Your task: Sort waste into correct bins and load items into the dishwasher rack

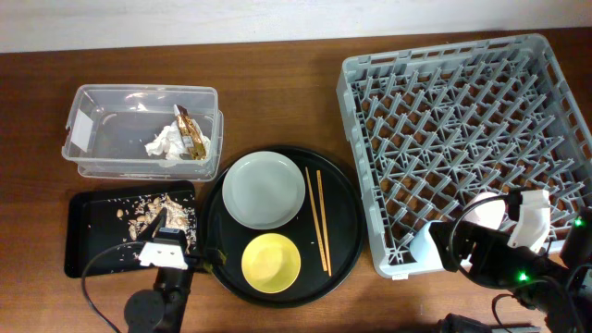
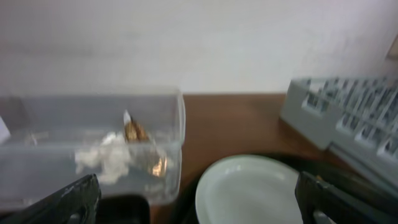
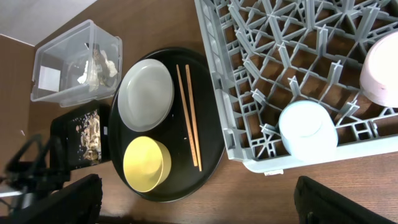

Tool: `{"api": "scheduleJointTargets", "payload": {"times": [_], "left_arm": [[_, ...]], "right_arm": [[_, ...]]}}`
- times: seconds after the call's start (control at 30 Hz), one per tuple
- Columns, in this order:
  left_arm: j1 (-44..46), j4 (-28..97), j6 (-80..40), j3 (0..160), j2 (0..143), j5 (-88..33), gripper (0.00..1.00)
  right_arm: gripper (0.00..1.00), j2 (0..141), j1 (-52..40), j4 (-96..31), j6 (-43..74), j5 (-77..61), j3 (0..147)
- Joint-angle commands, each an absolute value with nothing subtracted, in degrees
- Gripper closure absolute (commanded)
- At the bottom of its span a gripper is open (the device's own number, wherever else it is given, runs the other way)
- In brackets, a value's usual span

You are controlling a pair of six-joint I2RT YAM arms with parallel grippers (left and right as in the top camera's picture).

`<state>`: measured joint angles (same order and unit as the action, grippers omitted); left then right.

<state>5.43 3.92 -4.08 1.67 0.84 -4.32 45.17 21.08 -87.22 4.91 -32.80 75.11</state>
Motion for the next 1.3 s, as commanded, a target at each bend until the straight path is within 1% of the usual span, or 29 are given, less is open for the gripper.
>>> {"api": "scheduleJointTargets", "payload": {"times": [0.0, 0.47, 0.67, 0.77, 0.83, 0.9, 0.93, 1.03, 1.1, 1.2, 1.27], "left_arm": [[5.13, 4.21, -3.36, 0.47, 0.3, -4.73, 0.01], [5.13, 4.14, -3.36, 0.49, 0.3, -4.73, 0.01], [5.13, 4.14, -3.36, 0.49, 0.3, -4.71, 0.01], [5.13, 4.14, -3.36, 0.49, 0.3, -4.73, 0.01], [5.13, 4.14, -3.36, 0.49, 0.3, -4.73, 0.01], [5.13, 4.14, -3.36, 0.49, 0.3, -4.73, 0.01], [5.13, 4.14, -3.36, 0.49, 0.3, -4.73, 0.01], [5.13, 4.14, -3.36, 0.49, 0.3, -4.73, 0.01], [5.13, 4.14, -3.36, 0.49, 0.3, -4.73, 0.01], [5.13, 4.14, -3.36, 0.49, 0.3, -4.73, 0.01], [5.13, 4.14, -3.36, 0.49, 0.3, -4.73, 0.01]], "right_arm": [[0.01, 45.1, 21.3, -87.24, 4.75, -32.34, 75.18], [0.01, 45.1, 21.3, -87.24, 4.78, -32.34, 75.18], [0.01, 45.39, 21.3, -83.0, 6.44, -34.22, 75.18], [0.01, 45.43, 20.56, -83.68, 1.13, -37.32, 75.18], [0.01, 45.43, 18.2, -84.68, -0.97, -36.45, 75.18], [0.01, 45.43, 14.59, -85.25, -1.1, -31.46, 75.18], [0.01, 45.58, 12.23, -85.52, -1.06, -27.97, 75.18], [0.01, 47.24, 5.37, -83.53, -1.08, -25.17, 75.2], [0.01, 50.17, 0.43, -80.49, 0.32, -25.17, 75.22], [0.01, 57.01, -7.05, -79.44, 3.86, -23.22, 75.22], [0.01, 62.48, -11.86, -79.35, 8.64, -20.32, 75.2]]}}
